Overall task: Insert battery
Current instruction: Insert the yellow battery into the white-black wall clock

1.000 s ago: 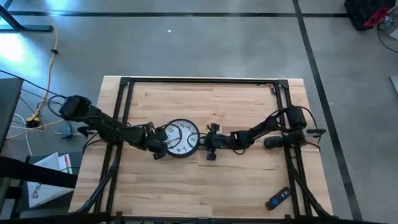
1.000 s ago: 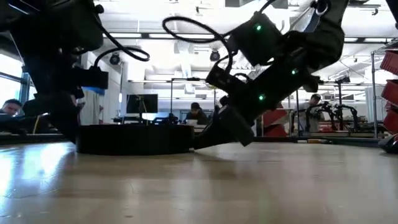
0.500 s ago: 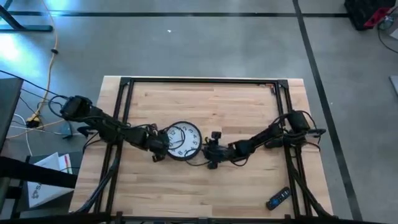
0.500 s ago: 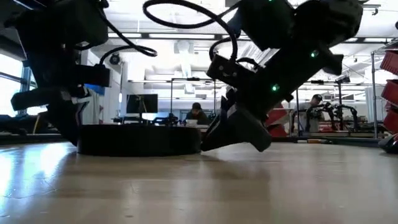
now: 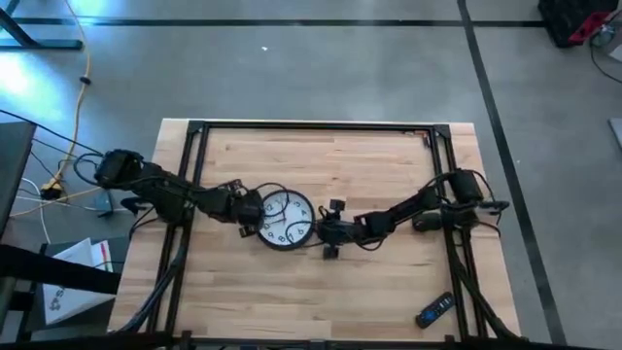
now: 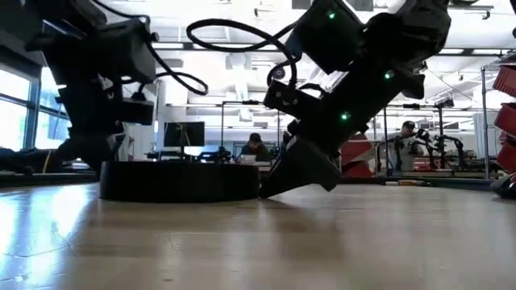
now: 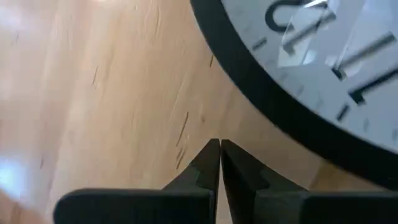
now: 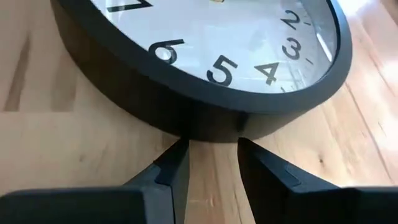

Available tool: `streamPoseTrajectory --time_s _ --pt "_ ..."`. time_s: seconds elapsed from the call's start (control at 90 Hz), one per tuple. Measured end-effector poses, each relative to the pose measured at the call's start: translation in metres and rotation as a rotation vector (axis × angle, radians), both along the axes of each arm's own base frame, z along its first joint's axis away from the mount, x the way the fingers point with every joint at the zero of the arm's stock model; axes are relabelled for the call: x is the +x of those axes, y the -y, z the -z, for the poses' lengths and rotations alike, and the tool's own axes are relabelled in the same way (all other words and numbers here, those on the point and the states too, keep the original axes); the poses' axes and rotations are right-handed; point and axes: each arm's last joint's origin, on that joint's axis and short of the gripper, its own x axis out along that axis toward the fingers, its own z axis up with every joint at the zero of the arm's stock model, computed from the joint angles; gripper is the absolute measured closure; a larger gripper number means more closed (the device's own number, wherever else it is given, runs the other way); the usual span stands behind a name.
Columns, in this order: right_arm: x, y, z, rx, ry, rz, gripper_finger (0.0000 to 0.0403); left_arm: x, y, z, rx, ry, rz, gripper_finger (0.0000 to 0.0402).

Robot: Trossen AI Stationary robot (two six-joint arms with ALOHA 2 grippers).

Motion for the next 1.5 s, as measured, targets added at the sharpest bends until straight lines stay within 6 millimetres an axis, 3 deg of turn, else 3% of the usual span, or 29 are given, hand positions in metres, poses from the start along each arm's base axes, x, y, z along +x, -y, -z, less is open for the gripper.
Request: streamPoseTrajectory --time_s 0.289,0.556,0.722,0.867,1.022,1.333,1.5 --pt "0.008 -0.023 -0.014 -0.203 0.015 -0.025 0.0295 -0.002 -0.001 0.009 -0.003 0.051 0.041 0.0402" --pt "-0.001 -0.04 -0.014 -0.235 0.027 0.066 0.0295 -0.002 -0.001 0.01 -0.003 0.043 0.049 0.0402" --pt "-0.008 -0.053 -0.012 -0.262 -0.021 -0.014 0.0295 -0.002 -0.001 0.01 0.004 0.021 0.092 0.0402" --pt "-0.007 -0.049 -0.01 -0.249 -0.085 -0.092 0.0292 -0.001 -0.001 0.01 0.013 0.016 0.13 0.0402" --pt "-0.003 -0.044 -0.012 -0.269 -0.141 -0.157 0.0271 0.006 0.001 0.009 -0.006 0.071 0.182 0.0402" --pt "-0.003 -0.045 -0.026 -0.547 -0.42 -0.321 0.0194 0.007 0.001 0.008 -0.016 0.086 0.186 0.0402" --pt "-0.002 -0.047 -0.023 -0.624 -0.414 -0.434 0.0175 0.01 0.0 0.008 -0.021 0.111 0.186 0.0402"
